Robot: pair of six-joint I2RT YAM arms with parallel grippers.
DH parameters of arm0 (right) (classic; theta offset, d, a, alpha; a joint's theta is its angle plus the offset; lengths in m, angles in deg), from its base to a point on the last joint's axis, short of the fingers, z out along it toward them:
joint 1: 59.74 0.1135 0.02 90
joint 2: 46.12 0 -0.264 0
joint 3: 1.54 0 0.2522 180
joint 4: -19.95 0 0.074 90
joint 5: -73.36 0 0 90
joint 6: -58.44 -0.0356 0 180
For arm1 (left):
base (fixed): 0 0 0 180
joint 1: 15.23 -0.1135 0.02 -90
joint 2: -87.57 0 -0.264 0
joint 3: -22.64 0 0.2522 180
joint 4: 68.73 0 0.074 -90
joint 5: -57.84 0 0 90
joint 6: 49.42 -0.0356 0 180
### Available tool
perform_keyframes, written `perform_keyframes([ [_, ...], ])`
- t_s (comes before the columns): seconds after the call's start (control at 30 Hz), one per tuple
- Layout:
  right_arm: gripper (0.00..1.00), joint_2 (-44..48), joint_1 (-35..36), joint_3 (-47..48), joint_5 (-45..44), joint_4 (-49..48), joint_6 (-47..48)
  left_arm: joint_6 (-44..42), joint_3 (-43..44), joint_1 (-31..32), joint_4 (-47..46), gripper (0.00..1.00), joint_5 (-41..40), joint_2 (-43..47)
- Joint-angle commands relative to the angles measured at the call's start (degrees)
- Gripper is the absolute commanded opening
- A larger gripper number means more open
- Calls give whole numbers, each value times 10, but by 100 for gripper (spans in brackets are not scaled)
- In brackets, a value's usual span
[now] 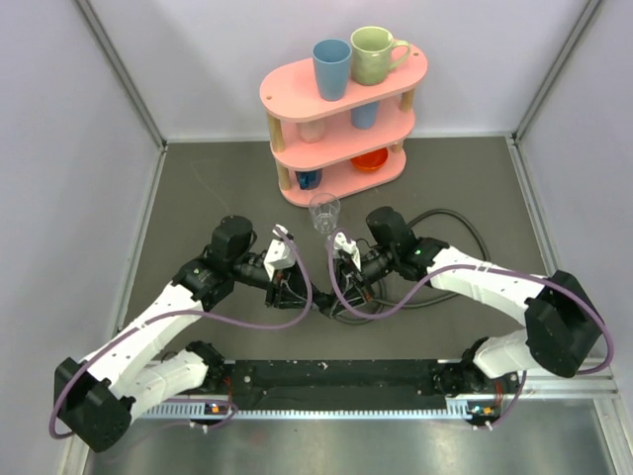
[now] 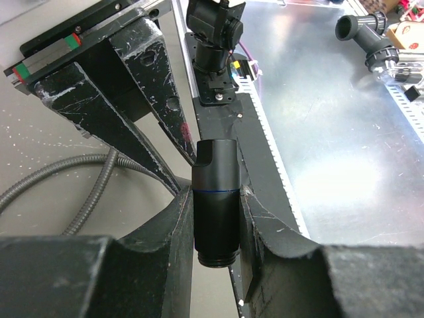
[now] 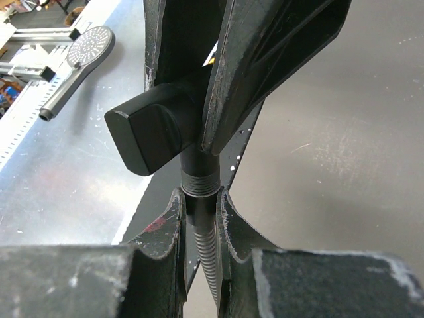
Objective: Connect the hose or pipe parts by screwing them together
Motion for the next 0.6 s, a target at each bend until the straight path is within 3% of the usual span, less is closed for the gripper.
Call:
perform_keyframes([
  [0.0, 0, 13, -5, 75, 58, -108, 16, -40, 0, 14, 32, 0, 16, -10],
  [0.2, 0, 21, -6, 68, 22, -104, 12, -41, 3, 14, 35, 0, -9, -18],
  [0.3, 11, 34, -5, 50, 1, -107, 12, -29, 6, 13, 34, 0, -40, -19],
  [0.57, 25, 56, -5, 0, -32, -124, 6, -11, 14, 10, 44, 0, -97, -20],
])
